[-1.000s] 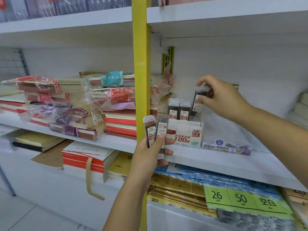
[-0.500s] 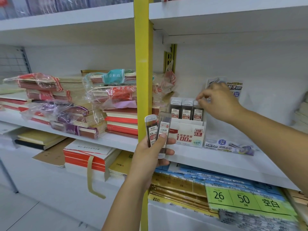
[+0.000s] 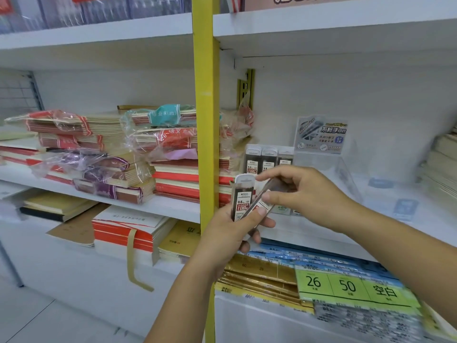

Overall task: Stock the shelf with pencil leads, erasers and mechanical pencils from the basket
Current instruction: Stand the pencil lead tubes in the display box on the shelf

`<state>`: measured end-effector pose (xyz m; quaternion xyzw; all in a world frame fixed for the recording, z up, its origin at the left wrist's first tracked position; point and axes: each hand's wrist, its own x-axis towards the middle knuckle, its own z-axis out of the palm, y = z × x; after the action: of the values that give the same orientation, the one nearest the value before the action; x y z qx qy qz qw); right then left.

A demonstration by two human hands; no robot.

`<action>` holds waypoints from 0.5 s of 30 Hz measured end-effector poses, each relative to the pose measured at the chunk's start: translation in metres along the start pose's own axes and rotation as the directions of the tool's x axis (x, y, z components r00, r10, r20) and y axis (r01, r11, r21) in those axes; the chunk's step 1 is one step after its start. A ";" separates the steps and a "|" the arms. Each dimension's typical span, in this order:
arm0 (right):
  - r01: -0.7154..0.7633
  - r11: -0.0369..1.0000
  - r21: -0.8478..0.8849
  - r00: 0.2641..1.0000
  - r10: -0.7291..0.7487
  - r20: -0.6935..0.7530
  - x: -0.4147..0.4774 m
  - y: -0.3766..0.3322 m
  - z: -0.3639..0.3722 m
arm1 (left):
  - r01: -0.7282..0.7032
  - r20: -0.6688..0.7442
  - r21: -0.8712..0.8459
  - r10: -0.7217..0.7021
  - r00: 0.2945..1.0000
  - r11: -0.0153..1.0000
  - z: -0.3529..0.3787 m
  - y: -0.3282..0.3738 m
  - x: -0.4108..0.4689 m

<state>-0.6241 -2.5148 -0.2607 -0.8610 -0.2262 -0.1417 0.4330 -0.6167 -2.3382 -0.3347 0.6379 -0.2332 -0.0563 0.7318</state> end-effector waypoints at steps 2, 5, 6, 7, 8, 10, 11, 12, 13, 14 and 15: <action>-0.018 0.996 0.092 0.996 0.026 -0.083 -0.005 0.006 -0.003 | 0.018 -0.022 -0.035 -0.019 1.000 0.999 -0.001 -0.001 0.000; -0.100 0.985 0.141 0.984 0.119 -0.133 -0.014 0.015 -0.015 | 0.024 -0.118 -0.089 -0.034 0.992 0.996 -0.006 -0.002 0.000; -0.124 0.985 0.117 0.987 0.135 -0.090 -0.016 0.016 -0.017 | 0.014 -0.147 -0.086 -0.026 0.989 0.996 -0.008 -0.003 0.001; -0.134 0.989 0.063 0.990 0.136 -0.024 -0.018 0.016 -0.018 | 0.006 -0.167 -0.071 -0.018 0.986 0.997 -0.010 -0.004 0.001; -0.129 0.992 -0.005 0.991 0.130 0.037 -0.020 0.016 -0.017 | 0.004 -0.178 -0.047 -0.013 0.984 0.999 -0.010 -0.004 0.001; -0.101 0.991 -0.089 0.992 0.108 0.072 -0.019 0.014 -0.012 | 0.005 -0.178 0.020 -0.001 0.984 1.000 -0.010 -0.005 0.003; -0.088 0.990 -0.111 0.994 0.095 0.062 -0.018 0.011 -0.010 | 0.002 -0.175 0.042 0.005 0.985 0.999 -0.009 -0.005 0.003; -0.082 0.989 -0.121 0.994 0.090 0.063 -0.016 0.009 -0.007 | -0.006 -0.168 0.052 0.015 0.986 0.999 -0.008 -0.004 0.004; -0.082 0.989 -0.126 0.992 0.094 0.089 -0.013 0.007 -0.005 | -0.021 -0.156 0.055 0.029 0.987 0.998 -0.007 -0.003 0.004; -0.085 0.987 -0.133 0.985 0.103 0.136 -0.011 0.005 -0.004 | -0.030 -0.147 0.056 0.038 0.988 0.998 -0.006 -0.003 0.004; -0.088 0.987 -0.135 0.977 0.112 0.184 -0.009 0.004 -0.003 | -0.031 -0.139 0.052 0.038 0.990 0.998 -0.006 -0.002 0.005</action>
<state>-0.6304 -2.5214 -0.2656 -0.9065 -0.2136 -0.0504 0.3608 -0.6096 -2.3352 -0.3360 0.6541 -0.1936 0.0074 0.7312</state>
